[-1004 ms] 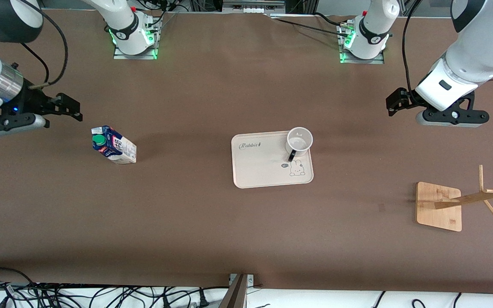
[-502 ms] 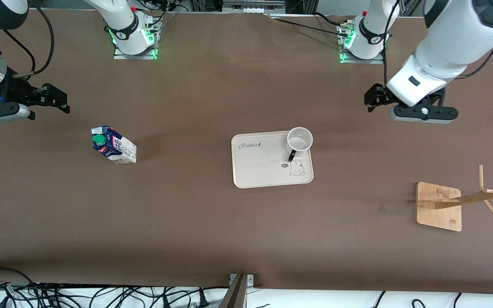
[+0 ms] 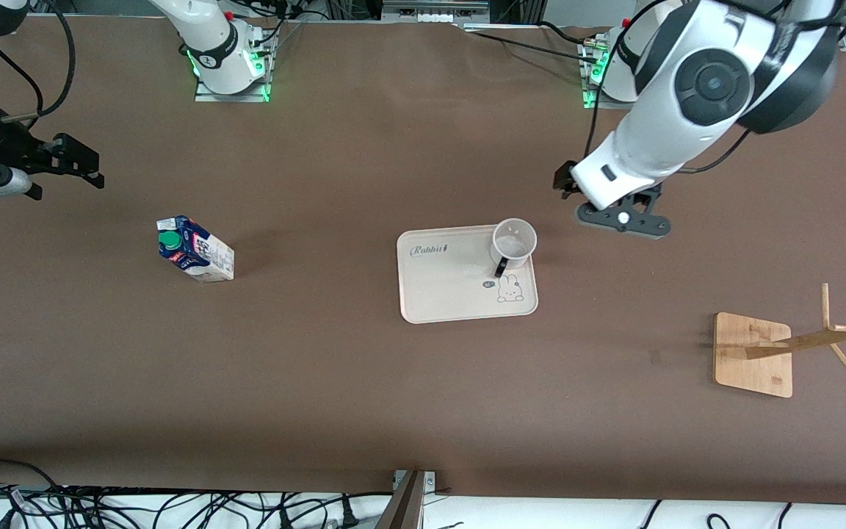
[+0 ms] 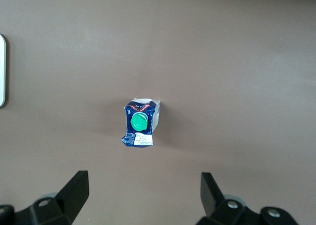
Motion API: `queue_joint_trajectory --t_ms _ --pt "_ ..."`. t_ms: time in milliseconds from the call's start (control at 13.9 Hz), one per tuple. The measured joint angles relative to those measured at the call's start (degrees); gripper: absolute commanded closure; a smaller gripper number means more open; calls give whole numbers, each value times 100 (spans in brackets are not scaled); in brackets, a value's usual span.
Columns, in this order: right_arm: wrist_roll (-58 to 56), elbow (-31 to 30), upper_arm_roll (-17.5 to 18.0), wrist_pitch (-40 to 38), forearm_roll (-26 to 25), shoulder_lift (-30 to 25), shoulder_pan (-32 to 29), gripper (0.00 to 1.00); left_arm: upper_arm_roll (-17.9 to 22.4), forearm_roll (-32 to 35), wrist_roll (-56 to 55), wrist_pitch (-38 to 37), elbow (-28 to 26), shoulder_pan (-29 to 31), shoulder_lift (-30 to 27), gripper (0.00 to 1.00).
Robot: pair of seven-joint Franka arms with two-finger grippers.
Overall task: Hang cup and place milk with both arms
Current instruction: 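Move the left gripper over the white mug on the tray, then grip the white mug's rim with the left gripper and lift it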
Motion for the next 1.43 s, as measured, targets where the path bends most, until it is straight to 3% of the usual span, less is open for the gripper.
queue_joint_trajectory --t_ms 359,646,1004,1363,1435 --pt "0 244 11 -209 -69 30 -19 0 -24 -11 -84 599 -2 -726 780 0" --pt "0 290 11 -235 -142 33 -30 0 -22 16 -105 824 -5 -904 1195 0" --pt "0 333 17 -247 -145 52 -31 0 -27 965 -885 938 -35 -1428 1540 0" --pt "4 363 43 -532 -145 63 -30 0 4 1211 -1283 2109 -658 -1673 1823 0" --pt "4 377 73 -591 -145 61 -30 0 20 1211 -1283 2270 -788 -1664 1822 28"
